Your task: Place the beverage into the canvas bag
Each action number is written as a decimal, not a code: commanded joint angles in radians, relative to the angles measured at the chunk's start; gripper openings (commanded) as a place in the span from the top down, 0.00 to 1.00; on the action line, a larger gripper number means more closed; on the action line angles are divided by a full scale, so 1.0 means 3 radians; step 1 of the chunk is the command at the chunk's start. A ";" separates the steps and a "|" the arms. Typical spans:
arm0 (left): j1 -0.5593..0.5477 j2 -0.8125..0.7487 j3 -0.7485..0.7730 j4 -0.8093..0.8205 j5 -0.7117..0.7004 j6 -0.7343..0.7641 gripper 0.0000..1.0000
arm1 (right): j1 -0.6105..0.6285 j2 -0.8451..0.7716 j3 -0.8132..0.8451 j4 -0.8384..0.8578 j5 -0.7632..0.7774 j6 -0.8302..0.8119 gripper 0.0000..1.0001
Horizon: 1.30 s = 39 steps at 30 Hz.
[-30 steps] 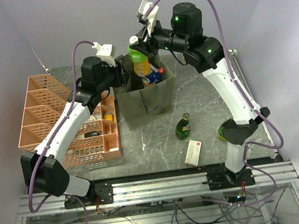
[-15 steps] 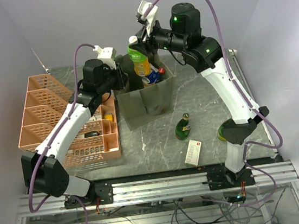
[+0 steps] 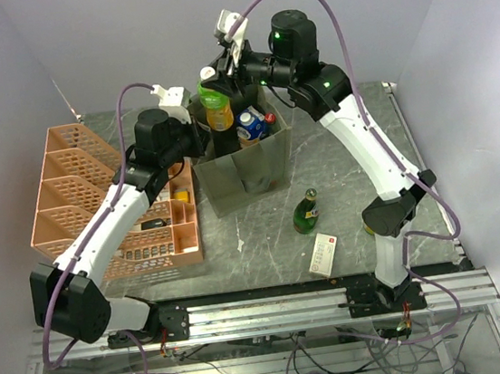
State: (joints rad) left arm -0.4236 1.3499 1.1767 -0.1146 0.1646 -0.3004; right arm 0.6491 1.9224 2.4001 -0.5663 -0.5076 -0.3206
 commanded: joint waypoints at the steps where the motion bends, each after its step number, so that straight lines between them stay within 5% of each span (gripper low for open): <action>1: -0.0003 -0.0089 -0.0121 0.0041 -0.0018 -0.0041 0.93 | -0.0016 0.0046 -0.0011 0.0520 -0.0197 0.0003 1.00; 39: 0.0246 -0.0078 -0.0402 0.0386 0.0440 -0.0234 0.93 | -0.0359 0.0294 -0.1393 0.1340 -0.0504 0.0355 1.00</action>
State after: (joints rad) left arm -0.3607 1.3109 1.0702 -0.0010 0.2691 -0.3580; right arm 0.5423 2.0296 2.0094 -0.2699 -0.6643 -0.2058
